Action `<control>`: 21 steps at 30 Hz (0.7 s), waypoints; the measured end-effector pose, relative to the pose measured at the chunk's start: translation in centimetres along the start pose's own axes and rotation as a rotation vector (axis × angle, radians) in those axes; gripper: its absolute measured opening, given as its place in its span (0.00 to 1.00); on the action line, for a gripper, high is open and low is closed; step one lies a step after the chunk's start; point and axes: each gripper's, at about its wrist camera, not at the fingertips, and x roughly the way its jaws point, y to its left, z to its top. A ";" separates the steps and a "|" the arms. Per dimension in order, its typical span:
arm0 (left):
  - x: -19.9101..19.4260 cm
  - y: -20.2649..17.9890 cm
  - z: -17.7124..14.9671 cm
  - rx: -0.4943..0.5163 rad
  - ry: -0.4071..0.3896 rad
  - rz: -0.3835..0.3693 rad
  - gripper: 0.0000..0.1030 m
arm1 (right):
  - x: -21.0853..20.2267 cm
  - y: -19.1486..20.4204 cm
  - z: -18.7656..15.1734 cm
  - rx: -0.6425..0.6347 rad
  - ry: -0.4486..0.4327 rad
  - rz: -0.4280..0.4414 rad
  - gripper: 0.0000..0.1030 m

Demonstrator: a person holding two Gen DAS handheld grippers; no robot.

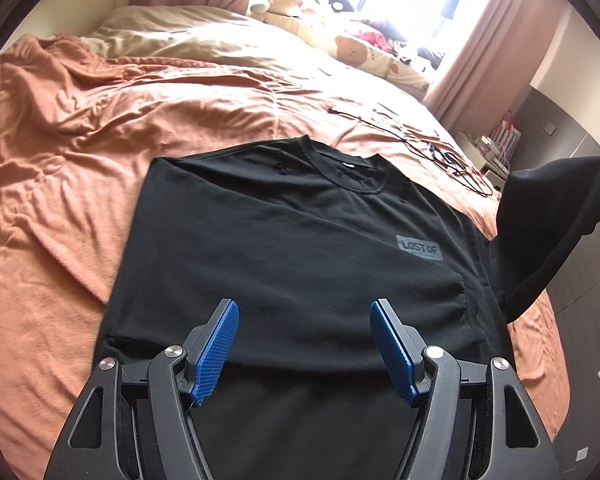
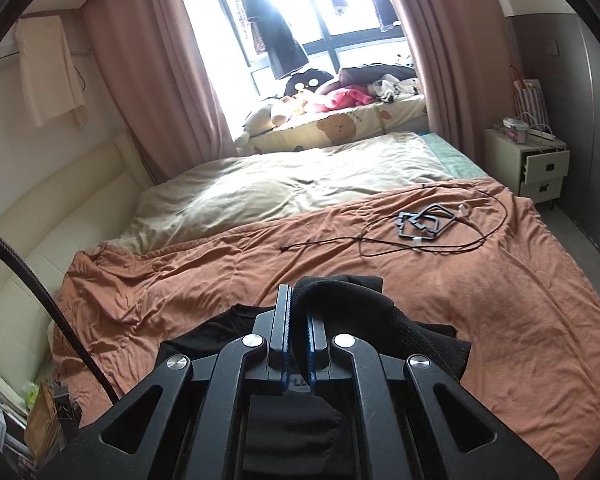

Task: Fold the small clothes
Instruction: 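Lift the held sleeve and carry it across the shirt body with the right tool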

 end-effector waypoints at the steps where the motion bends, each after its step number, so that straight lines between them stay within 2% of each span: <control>1: -0.1 0.6 -0.1 -0.003 0.002 0.003 0.68 | 0.8 0.4 -0.1 -0.001 0.010 0.010 0.03; 7: -1.3 4.2 -0.3 -0.003 0.000 0.049 0.68 | 6.3 2.0 -1.8 0.023 0.085 0.071 0.03; 13: -2.8 7.8 -0.5 -0.027 -0.004 0.090 0.68 | 11.8 2.4 -5.0 0.077 0.185 0.132 0.03; 21: -4.0 10.9 -0.6 -0.056 -0.005 0.122 0.68 | 16.1 3.4 -8.1 0.152 0.285 0.196 0.03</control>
